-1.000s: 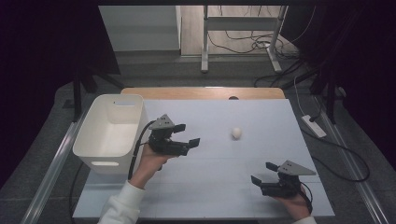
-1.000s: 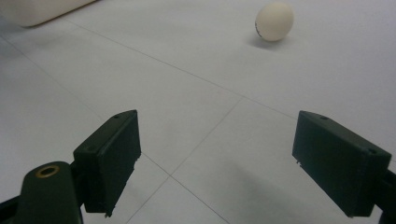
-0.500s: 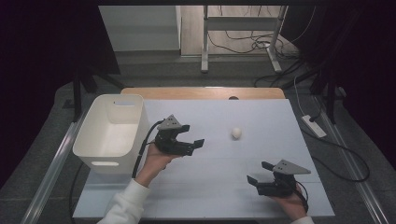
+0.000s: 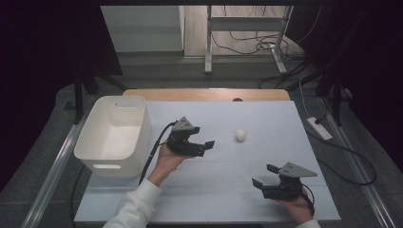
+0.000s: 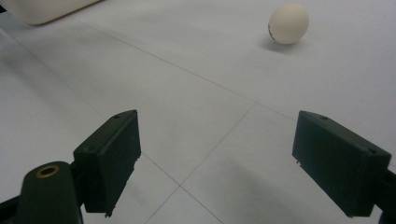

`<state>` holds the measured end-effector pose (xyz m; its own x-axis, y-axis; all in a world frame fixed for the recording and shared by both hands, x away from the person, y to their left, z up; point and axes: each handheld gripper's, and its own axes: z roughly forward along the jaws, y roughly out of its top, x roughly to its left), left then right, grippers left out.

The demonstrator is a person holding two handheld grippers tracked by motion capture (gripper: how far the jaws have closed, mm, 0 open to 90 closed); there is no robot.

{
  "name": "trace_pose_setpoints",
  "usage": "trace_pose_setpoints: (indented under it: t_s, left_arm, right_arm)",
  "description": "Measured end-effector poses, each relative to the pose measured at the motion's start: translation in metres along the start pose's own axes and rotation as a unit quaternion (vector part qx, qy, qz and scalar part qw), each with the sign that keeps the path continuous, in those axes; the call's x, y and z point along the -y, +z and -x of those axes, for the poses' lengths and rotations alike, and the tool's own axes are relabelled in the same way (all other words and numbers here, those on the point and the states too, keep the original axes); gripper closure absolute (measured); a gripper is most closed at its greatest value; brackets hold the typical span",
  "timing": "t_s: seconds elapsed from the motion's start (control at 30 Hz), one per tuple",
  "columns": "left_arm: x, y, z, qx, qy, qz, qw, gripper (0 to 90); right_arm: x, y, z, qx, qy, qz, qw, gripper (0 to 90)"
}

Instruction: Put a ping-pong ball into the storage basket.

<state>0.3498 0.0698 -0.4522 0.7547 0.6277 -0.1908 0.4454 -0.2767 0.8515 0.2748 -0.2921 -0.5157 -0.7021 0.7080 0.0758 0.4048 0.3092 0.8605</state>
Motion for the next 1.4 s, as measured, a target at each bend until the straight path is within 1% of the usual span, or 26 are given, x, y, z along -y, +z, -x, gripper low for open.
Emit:
trace_pose_setpoints:
  t_s: [0.07,0.2,0.3,0.4,0.53,0.63,0.87,1.13,1.4]
  left_arm:
    - [0.0,0.005,0.001,0.0,0.003,-0.005,1.0,18.3]
    - [0.0,0.011,0.001,-0.003,0.007,-0.014,0.9999,18.2]
    - [-0.001,0.013,0.001,-0.007,0.006,-0.019,0.9998,18.1]
    - [-0.002,0.015,0.002,-0.01,0.013,-0.022,0.9996,18.0]
    - [-0.002,0.018,0.004,-0.008,0.014,-0.023,0.9996,18.0]
    - [-0.002,0.023,0.006,-0.007,0.019,-0.027,0.9994,18.0]
    - [-0.004,0.03,0.005,-0.007,0.021,-0.03,0.9993,18.0]
    - [-0.002,0.039,0.006,-0.007,0.017,-0.037,0.9992,18.0]
    - [-0.004,0.044,0.005,-0.003,0.018,-0.038,0.9991,18.0]
  right_arm:
    - [0.0,0.0,0.0,-0.001,-0.001,0.002,1.0,15.4]
    - [-0.001,0.0,0.001,-0.001,0.0,0.003,1.0,15.4]
    - [-0.002,0.0,0.0,-0.003,-0.001,0.004,1.0,15.4]
    - [-0.002,-0.001,-0.001,-0.003,-0.003,0.005,1.0,15.4]
    - [-0.002,-0.001,-0.002,-0.005,-0.006,0.005,1.0,15.4]
    - [-0.002,0.0,-0.002,-0.006,-0.005,0.005,1.0,15.4]
    - [-0.002,0.0,-0.002,-0.007,-0.006,0.005,0.9999,15.5]
    - [-0.003,0.0,-0.002,-0.008,-0.007,0.006,0.9999,15.6]
    - [-0.003,-0.001,-0.002,-0.005,-0.007,0.007,0.9999,15.7]
